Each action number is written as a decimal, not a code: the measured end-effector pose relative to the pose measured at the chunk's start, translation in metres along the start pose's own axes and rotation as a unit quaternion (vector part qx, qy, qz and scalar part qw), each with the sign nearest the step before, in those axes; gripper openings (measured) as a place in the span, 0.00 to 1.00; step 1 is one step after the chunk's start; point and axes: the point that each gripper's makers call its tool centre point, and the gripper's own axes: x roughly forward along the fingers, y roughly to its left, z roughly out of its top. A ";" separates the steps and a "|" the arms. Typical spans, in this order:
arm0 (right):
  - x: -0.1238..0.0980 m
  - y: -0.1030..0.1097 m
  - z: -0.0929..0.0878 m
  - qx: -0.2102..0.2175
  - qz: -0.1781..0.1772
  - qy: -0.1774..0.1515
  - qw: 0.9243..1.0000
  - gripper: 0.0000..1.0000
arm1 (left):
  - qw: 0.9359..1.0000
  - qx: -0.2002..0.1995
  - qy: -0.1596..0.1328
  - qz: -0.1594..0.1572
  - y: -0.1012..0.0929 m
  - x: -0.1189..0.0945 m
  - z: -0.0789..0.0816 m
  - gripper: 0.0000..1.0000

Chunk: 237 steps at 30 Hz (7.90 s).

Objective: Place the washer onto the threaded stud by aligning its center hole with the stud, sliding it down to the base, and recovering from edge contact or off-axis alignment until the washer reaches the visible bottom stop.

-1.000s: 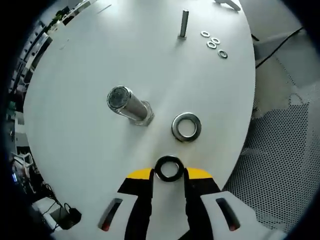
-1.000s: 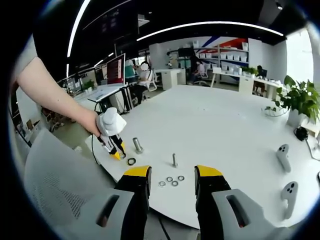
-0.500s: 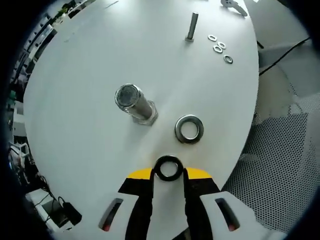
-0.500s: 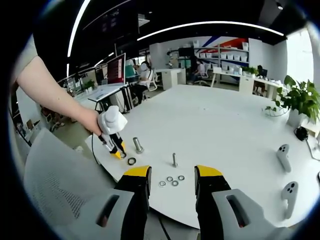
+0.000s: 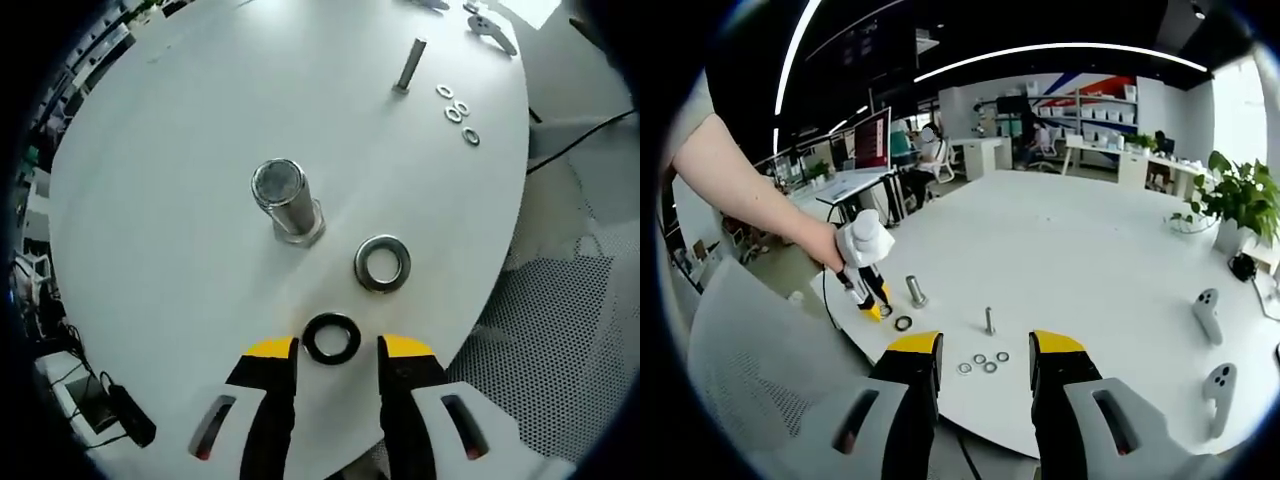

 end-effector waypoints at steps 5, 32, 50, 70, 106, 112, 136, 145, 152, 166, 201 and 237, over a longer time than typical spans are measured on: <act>0.000 0.000 0.000 0.000 0.000 -0.001 1.000 0.37 | 0.999 0.036 0.005 0.023 0.003 0.001 -0.002 0.28; 0.000 0.000 0.001 0.000 0.001 -0.002 1.000 0.36 | 0.999 0.022 -0.003 0.026 0.006 -0.001 0.001 0.21; 0.000 0.001 0.001 -0.001 0.004 -0.003 1.000 0.36 | 0.997 0.006 -0.064 0.041 0.008 -0.001 0.000 0.19; 0.000 0.003 0.003 0.000 0.008 -0.008 1.000 0.36 | 0.990 0.062 -0.108 0.070 0.010 -0.043 0.028 0.19; -0.001 -0.001 0.005 0.002 0.003 -0.014 1.000 0.36 | 0.979 0.143 -0.119 0.078 0.016 -0.063 0.092 0.19; -0.002 -0.001 0.005 0.003 0.001 -0.014 1.000 0.36 | 0.978 0.162 -0.107 0.074 0.015 -0.061 0.092 0.19; -0.001 -0.002 0.002 0.002 -0.001 -0.007 1.000 0.36 | 0.984 0.153 -0.073 0.060 0.019 -0.041 0.079 0.19; 0.000 -0.003 -0.002 0.001 -0.005 0.004 1.000 0.36 | 0.987 0.143 -0.056 0.056 0.019 -0.020 0.077 0.19; 0.000 -0.006 -0.002 0.003 -0.010 0.004 1.000 0.36 | 0.989 0.133 -0.047 0.051 0.023 -0.010 0.076 0.19; 0.000 -0.007 -0.003 0.000 -0.012 0.007 1.000 0.36 | 0.989 0.131 -0.054 0.049 0.022 -0.004 0.078 0.21; 0.001 0.002 -0.003 -0.007 0.010 0.009 1.000 0.35 | 0.996 -0.004 -0.088 0.022 -0.028 -0.005 0.038 0.33; 0.000 -0.001 -0.001 -0.005 0.001 0.003 1.000 0.34 | 0.999 0.022 0.011 0.028 -0.025 0.006 0.028 0.22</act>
